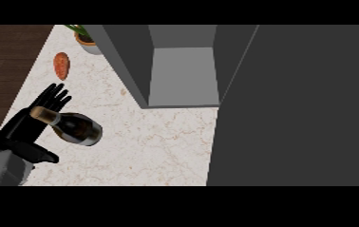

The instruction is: Pick up the wine, place it into the cabinet and close the cabinet

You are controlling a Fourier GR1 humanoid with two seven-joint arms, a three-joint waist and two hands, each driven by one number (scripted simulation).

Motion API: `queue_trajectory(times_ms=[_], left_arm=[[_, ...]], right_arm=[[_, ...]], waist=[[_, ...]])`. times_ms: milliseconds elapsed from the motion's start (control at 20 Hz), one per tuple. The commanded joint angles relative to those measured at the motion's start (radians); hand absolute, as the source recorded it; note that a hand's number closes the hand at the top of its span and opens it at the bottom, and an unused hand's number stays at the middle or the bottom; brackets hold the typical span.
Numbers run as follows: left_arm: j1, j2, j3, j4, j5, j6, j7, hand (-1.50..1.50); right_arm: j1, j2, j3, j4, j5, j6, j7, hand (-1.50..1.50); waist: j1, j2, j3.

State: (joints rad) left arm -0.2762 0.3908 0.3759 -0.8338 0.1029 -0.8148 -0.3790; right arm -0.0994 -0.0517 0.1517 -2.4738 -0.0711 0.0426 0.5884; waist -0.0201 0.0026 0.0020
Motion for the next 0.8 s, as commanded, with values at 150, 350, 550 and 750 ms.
queue_trajectory(times_ms=[150,350,550,750], left_arm=[[-0.046,0.002,-0.064,0.226,-0.114,-0.047,-0.274,-1.5],[-0.059,0.016,-0.098,0.294,-0.143,-0.039,-0.331,-1.5],[-0.083,0.038,-0.114,0.363,-0.147,-0.055,-0.357,-1.5],[-0.082,0.015,-0.12,0.41,-0.13,-0.058,-0.386,-1.5]], right_arm=[[-0.026,0.017,0.025,-0.024,-0.001,-0.01,0.007,-1.5],[-0.012,0.029,0.034,-0.028,0.004,-0.011,-0.008,-1.5],[-0.008,0.03,0.062,-0.056,0.022,-0.026,0.035,-1.5],[-0.012,0.023,0.04,-0.03,-0.003,-0.006,0.003,-1.5]], waist=[[-0.007,0.006,-0.007],[-0.007,0.005,-0.006],[-0.014,0.006,-0.008],[-0.013,0.007,-0.008]])
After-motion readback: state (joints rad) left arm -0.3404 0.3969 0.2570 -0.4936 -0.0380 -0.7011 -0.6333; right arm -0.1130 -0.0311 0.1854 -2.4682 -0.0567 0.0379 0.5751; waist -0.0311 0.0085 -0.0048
